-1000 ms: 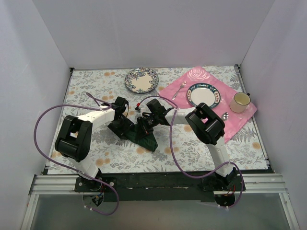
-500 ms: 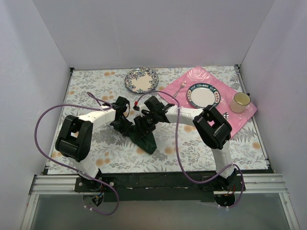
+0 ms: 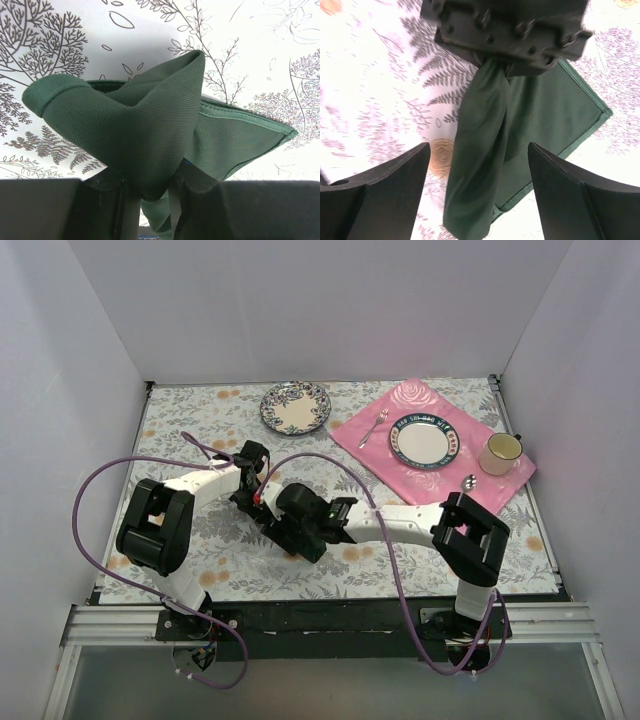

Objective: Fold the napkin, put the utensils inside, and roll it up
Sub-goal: Roll the napkin with the utensil

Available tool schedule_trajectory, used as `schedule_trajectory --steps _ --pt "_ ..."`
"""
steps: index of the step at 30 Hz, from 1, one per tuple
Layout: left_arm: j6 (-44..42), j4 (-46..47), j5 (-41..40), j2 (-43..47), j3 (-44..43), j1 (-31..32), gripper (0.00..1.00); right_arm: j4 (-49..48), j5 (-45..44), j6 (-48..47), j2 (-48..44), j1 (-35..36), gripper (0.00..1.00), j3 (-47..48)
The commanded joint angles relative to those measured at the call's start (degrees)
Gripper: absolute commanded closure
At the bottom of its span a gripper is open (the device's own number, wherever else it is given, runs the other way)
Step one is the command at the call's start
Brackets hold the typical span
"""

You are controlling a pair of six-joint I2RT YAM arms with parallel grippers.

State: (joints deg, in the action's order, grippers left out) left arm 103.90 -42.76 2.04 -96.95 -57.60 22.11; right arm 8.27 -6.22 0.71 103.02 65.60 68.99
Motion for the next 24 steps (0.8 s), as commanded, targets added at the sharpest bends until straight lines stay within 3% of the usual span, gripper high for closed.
schedule_trajectory --steps 1,6,8,13,15,17,24 --pt "-0.80 0.14 -2.13 -1.93 0.83 -0.49 0.82 -7.47 -12.92 -5.01 1.30 3.30 0.17 -1.40" --pt "-0.98 0.22 -0.37 -1.84 1.27 -1.01 0.82 -7.75 -15.58 -7.12 5.52 5.23 0.26 0.09" --pt "-0.98 0.57 0.06 -1.75 1.70 -1.10 0.82 -7.74 -14.62 -6.60 6.74 5.41 0.35 0.62" --pt "-1.33 0.57 0.51 -1.58 1.79 -1.37 0.82 -7.75 -13.91 -5.81 9.12 5.50 0.39 0.88" --pt "-1.94 0.58 -0.02 -1.40 1.71 -1.45 0.80 -7.83 -13.91 -5.55 9.83 5.41 0.46 1.06" --pt "-3.51 0.49 -0.98 -1.05 1.44 -1.54 0.69 -7.75 -13.47 -4.85 10.27 5.41 0.60 1.50" --pt "-9.75 3.30 -3.45 3.25 2.32 -2.42 0.30 -7.31 -5.66 0.42 9.39 2.96 0.76 1.32"
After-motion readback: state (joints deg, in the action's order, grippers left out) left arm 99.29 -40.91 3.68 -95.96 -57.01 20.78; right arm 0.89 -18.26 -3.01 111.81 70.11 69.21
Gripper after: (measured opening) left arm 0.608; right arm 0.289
